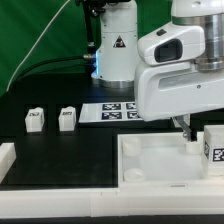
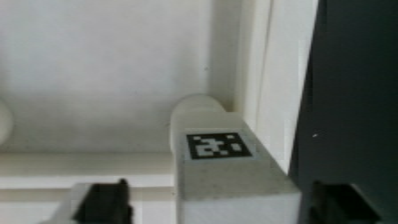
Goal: Assemble one leg
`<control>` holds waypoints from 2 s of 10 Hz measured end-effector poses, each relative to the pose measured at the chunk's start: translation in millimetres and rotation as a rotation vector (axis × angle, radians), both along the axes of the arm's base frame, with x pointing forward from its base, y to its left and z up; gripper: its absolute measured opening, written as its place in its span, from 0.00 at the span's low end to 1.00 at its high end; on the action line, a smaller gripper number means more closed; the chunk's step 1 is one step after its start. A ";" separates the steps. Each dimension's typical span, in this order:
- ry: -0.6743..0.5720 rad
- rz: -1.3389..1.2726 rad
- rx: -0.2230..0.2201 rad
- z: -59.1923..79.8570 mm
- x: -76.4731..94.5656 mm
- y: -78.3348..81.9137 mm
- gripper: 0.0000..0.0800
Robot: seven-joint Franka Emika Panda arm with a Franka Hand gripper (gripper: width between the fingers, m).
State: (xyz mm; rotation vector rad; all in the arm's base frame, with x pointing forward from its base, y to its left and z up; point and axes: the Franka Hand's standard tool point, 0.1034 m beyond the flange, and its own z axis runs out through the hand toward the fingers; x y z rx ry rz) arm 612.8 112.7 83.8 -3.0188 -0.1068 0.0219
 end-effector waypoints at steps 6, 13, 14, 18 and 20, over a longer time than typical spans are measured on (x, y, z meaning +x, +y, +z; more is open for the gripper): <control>0.009 -0.084 0.000 0.1 0.2 0.2 0.36; 0.099 -0.902 0.045 -0.9 3.3 -1.2 0.36; 0.108 -0.964 0.050 -1.0 3.7 -1.9 0.36; 0.183 -1.395 0.070 -1.2 4.0 3.9 0.36; 0.217 -1.599 0.069 -1.9 3.7 6.3 0.36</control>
Offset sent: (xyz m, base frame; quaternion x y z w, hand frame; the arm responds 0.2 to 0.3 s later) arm 0.0000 0.0000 0.0000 0.0000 0.0000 0.0899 0.9960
